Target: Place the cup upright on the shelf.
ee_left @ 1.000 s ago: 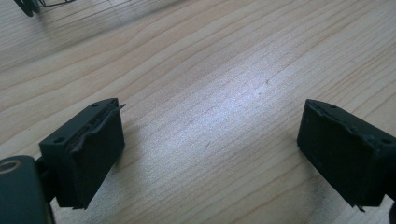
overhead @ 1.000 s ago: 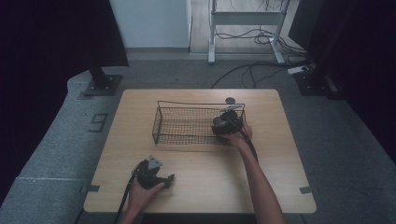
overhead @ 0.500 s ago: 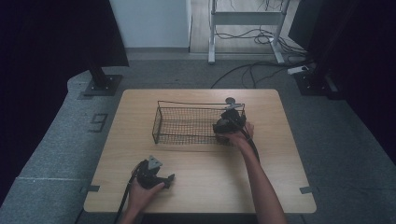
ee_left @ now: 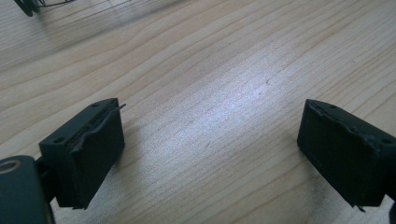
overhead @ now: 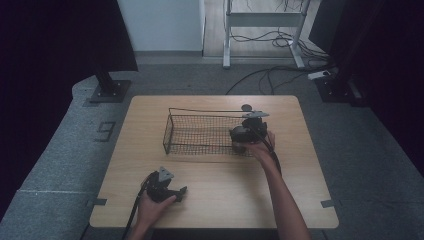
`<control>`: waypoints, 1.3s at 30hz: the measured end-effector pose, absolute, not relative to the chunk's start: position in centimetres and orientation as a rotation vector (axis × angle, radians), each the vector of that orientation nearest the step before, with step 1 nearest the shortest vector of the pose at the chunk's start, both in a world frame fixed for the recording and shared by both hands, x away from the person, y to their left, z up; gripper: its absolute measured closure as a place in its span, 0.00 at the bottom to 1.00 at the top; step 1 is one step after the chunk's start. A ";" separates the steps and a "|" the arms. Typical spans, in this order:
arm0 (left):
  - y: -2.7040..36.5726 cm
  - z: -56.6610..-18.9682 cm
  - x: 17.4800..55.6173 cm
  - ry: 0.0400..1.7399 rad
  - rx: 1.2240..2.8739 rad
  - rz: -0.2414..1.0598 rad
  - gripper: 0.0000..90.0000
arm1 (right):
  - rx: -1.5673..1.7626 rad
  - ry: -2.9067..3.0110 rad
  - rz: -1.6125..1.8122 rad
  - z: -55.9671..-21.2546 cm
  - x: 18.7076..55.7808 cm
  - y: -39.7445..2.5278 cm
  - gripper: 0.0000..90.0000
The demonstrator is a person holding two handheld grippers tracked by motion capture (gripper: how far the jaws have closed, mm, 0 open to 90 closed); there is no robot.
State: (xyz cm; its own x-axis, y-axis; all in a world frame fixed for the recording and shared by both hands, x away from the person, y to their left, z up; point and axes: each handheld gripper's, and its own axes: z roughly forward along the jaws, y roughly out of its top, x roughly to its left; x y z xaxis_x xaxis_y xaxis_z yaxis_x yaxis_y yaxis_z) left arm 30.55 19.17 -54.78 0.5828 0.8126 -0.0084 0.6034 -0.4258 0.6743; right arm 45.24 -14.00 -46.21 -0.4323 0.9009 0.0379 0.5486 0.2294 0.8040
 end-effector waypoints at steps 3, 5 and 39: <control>19.2 -54.8 30.5 1.121 2.175 0.424 0.08 | 1.325 2.059 1.116 -46.0 44.6 -14.3 0.11; 19.2 -54.8 30.5 1.121 2.175 0.424 0.08 | 1.320 2.056 1.135 -45.9 44.2 -14.5 0.12; 19.1 -54.8 30.5 1.121 2.175 0.426 0.08 | 1.299 1.975 1.267 -48.0 35.1 -21.2 0.15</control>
